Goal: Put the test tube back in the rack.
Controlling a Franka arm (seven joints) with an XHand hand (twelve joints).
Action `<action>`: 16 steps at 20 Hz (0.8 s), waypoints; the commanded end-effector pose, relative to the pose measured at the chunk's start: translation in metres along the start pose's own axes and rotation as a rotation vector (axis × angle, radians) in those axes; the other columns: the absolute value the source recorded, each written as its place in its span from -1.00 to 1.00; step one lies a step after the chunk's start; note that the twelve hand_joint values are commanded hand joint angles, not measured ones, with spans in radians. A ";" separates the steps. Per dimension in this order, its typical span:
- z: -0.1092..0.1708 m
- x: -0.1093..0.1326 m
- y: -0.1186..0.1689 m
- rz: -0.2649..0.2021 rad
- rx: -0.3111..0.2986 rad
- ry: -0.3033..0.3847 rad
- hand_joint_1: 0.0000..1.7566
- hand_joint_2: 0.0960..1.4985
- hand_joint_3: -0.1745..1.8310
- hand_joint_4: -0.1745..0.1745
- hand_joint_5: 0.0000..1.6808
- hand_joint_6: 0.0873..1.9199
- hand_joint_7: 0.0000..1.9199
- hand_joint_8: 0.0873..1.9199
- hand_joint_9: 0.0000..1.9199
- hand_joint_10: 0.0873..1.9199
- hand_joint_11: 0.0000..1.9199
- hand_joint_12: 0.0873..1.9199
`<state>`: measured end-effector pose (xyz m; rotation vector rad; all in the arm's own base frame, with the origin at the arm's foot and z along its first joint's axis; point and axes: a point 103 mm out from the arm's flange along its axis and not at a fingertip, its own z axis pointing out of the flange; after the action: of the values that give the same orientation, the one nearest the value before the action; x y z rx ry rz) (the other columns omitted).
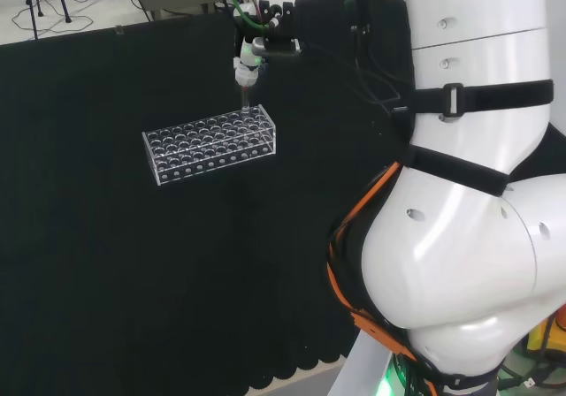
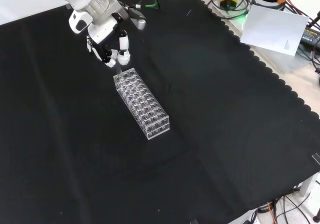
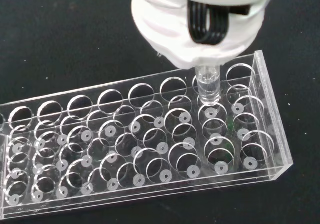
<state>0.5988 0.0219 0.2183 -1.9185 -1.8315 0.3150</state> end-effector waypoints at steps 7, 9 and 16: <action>0.005 -0.003 0.009 0.011 0.031 -0.012 0.62 0.13 -0.69 -1.00 0.56 -0.63 0.74 -0.46 0.38 -0.60 -0.16 0.23; 0.005 -0.004 0.010 0.011 0.036 -0.012 0.62 0.13 -0.69 -1.00 0.56 -0.63 0.74 -0.46 0.38 -0.60 -0.16 0.23; 0.026 -0.005 0.025 0.000 0.052 0.001 0.62 0.13 -0.70 -1.00 0.56 -0.63 0.74 -0.47 0.38 -0.60 -0.16 0.23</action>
<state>0.6073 0.0193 0.1986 -1.9003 -1.8088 0.3611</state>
